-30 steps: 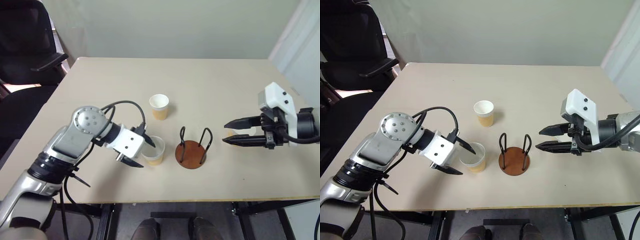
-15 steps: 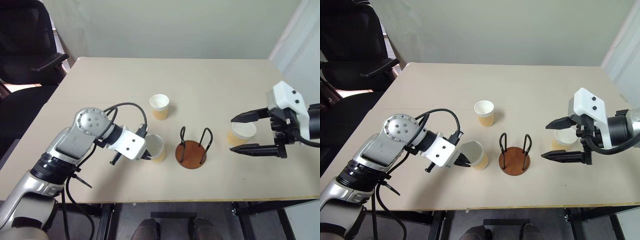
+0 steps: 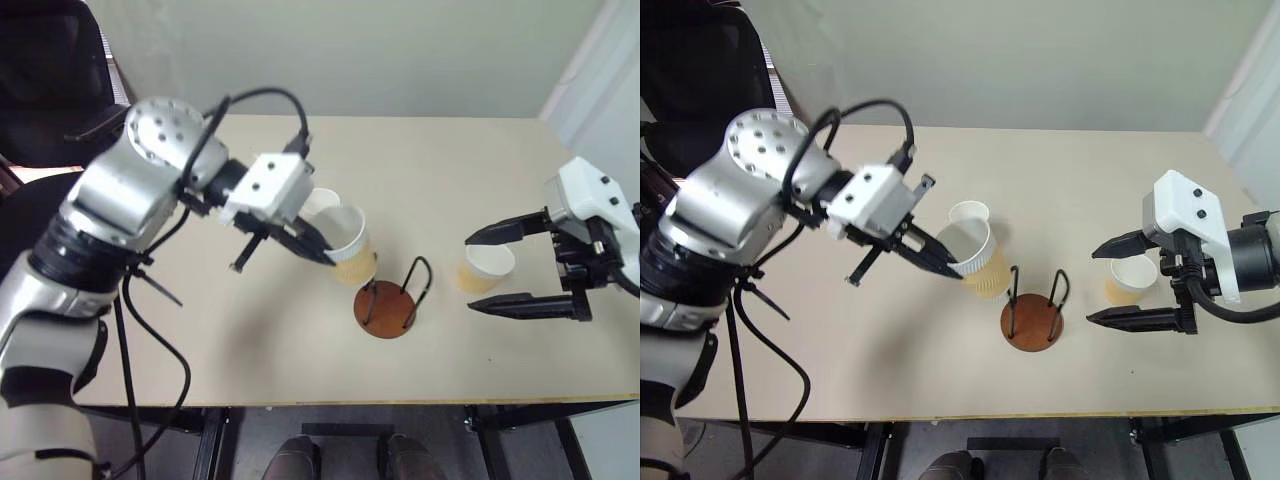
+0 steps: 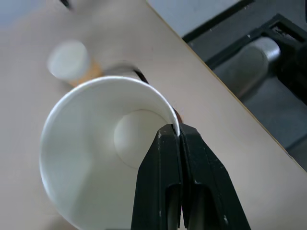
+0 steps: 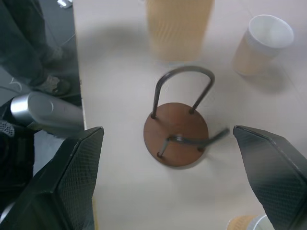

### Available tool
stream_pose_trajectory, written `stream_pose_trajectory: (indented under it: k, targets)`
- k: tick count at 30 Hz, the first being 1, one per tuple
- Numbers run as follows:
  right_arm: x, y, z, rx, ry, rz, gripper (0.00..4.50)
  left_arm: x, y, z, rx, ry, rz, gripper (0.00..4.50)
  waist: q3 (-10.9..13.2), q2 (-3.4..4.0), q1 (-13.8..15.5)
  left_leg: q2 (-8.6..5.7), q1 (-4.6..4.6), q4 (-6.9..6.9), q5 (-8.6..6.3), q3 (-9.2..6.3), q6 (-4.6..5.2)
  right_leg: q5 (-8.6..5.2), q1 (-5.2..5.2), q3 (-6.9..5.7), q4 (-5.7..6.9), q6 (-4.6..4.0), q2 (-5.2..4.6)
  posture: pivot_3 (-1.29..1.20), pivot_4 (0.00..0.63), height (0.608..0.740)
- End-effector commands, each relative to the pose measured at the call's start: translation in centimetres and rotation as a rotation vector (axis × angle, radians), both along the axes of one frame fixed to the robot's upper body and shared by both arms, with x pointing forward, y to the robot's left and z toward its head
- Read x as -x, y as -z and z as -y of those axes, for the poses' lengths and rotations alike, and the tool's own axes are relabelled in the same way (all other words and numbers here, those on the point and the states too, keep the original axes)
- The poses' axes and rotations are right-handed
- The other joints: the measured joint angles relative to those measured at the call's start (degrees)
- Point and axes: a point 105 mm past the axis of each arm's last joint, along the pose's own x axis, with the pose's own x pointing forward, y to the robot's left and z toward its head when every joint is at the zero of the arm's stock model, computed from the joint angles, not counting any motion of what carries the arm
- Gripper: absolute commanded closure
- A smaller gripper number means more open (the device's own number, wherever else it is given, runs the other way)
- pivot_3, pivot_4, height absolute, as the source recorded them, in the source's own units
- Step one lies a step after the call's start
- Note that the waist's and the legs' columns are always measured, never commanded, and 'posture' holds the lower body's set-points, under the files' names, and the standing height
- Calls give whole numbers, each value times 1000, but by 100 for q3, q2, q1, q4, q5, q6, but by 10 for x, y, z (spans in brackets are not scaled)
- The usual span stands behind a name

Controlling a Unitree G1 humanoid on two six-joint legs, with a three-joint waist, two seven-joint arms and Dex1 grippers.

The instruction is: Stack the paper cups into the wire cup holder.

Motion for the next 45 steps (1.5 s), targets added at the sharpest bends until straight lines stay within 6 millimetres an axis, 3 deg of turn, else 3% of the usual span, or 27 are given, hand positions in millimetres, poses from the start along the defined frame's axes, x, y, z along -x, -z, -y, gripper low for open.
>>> stream_pose_trajectory:
  k: [1, 6, 16, 27, 30, 36, 42, 45]
  targets:
    - [9, -11, 0, 6, 14, 50, 16, 0, -26, 13, 25, 72, 17, 4498, 2, -3, 27, 0, -2, 1, 0, -2, 0, -1, 1, -1, 1, 2, -1, 0, 150, 740]
    - [14, -11, 1, -1, 61, 57, 16, -5, -37, 34, 32, 137, 36, 4498, 4, -1, 28, -17, -5, -1, -9, 6, 14, -14, 2, 0, -1, 28, -30, 0, 150, 740]
    - [23, -9, 6, -5, 144, 58, 16, -7, 10, 45, -118, 228, -17, 4498, 6, 2, 75, -40, -18, 2, -29, 23, 27, -36, 1, 2, -10, 79, -44, 0, 150, 740]
    - [24, -4, 3, -10, 147, 53, 16, -20, 40, 67, -185, 308, 120, 4498, 5, 5, 108, -46, -25, 62, -50, 16, 47, -40, 19, 3, 0, 105, -47, 0, 150, 740]
    - [23, -1, 5, -2, 151, 52, 0, -19, 40, 73, -175, 317, 143, 3866, 5, 5, 113, -46, -28, 86, -55, 17, 54, -37, 25, 2, 3, 112, -47, 0, 150, 740]
    - [9, 4, 13, 9, 197, 112, 0, -11, 19, 72, -70, 315, 134, 1816, 2, 9, 107, -44, -24, 88, -57, 26, 57, -33, 26, 7, 5, 117, -46, 0, 150, 740]
    - [-14, 24, 30, 95, 261, 120, 0, -24, -8, 51, 84, 154, 60, 1816, 0, 14, 103, -43, -14, 91, -58, 26, 60, -33, 35, 6, 7, 117, -48, 0, 150, 740]
    - [-31, 35, 47, 203, 300, 139, 0, -34, -13, 23, 129, 20, 2, 1816, -5, 23, 97, -43, -8, 89, -58, 31, 60, -33, 36, 9, 10, 117, -48, 0, 150, 740]
